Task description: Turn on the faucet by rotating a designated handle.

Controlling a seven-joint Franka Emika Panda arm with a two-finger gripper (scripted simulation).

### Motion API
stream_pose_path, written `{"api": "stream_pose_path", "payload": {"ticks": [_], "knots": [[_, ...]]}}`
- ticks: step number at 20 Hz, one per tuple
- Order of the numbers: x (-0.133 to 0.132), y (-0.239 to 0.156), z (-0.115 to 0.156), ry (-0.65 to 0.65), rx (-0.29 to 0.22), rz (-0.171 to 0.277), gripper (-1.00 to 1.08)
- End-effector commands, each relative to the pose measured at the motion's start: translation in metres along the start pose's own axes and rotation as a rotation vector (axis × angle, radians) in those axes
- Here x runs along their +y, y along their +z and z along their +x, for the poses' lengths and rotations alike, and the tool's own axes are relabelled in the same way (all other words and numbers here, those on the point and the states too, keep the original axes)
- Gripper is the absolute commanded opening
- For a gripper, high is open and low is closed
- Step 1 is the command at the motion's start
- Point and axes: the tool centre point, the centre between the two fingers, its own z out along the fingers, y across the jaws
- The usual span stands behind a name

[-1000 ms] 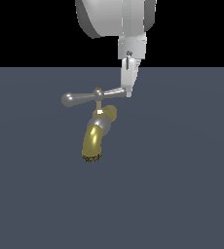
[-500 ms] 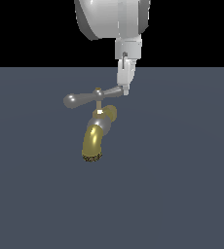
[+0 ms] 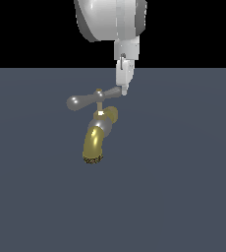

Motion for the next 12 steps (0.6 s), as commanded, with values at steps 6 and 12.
{"api": "stream_pose_path", "payload": {"ticks": [6,12], "knots": [[0.003,0.0,0.04,-0.008,0.003,-0.001,-1.0],[0.006,-0.001,0.078,-0.016,0.006,-0.001,-1.0]]}}
